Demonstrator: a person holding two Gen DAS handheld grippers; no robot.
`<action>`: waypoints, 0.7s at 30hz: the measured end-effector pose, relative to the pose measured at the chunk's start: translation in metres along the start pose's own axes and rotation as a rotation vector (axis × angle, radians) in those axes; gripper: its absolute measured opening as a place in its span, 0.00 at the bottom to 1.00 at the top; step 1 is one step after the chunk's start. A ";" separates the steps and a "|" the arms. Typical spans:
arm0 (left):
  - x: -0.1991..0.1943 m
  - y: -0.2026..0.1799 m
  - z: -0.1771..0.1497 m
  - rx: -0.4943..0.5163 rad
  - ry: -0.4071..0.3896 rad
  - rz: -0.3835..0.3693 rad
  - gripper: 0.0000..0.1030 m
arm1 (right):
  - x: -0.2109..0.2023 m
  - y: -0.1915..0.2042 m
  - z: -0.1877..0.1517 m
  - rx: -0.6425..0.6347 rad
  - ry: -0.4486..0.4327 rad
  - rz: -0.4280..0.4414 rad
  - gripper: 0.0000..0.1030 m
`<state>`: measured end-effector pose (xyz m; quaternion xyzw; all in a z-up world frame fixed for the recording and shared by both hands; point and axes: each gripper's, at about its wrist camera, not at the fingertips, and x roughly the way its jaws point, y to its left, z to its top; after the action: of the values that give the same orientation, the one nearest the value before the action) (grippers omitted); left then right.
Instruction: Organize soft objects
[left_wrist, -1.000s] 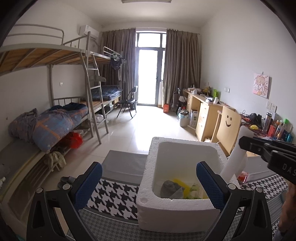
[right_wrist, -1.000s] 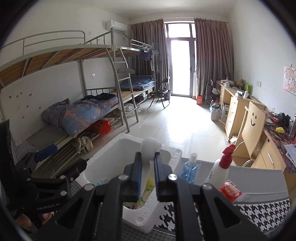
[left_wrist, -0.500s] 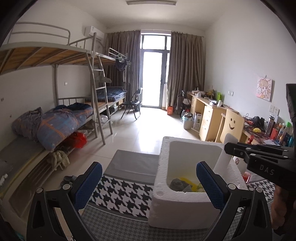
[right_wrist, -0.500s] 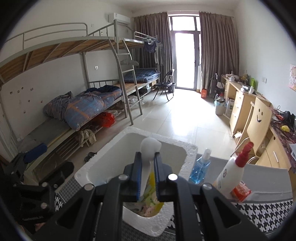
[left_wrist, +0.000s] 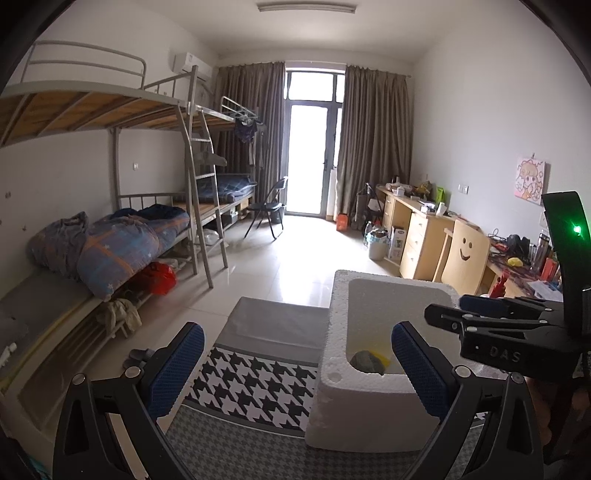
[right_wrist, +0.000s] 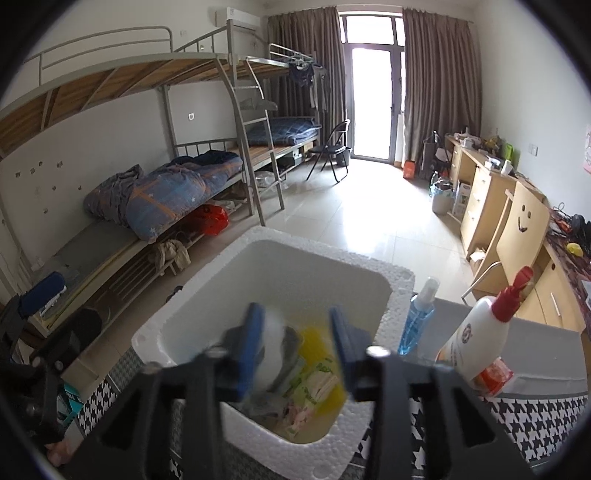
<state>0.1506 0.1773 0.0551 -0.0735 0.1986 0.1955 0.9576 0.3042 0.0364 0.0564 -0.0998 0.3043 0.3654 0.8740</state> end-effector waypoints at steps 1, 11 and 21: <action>0.000 0.000 0.000 -0.002 0.001 0.001 0.99 | -0.001 0.000 0.000 0.000 0.000 0.004 0.66; -0.004 -0.001 0.000 0.004 0.004 -0.009 0.99 | -0.017 0.002 -0.002 -0.037 -0.035 -0.013 0.80; -0.021 -0.015 0.000 0.031 -0.013 -0.033 0.99 | -0.047 -0.007 -0.006 -0.001 -0.088 -0.023 0.83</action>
<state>0.1392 0.1564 0.0651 -0.0606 0.1939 0.1771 0.9630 0.2803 0.0014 0.0797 -0.0877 0.2639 0.3596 0.8907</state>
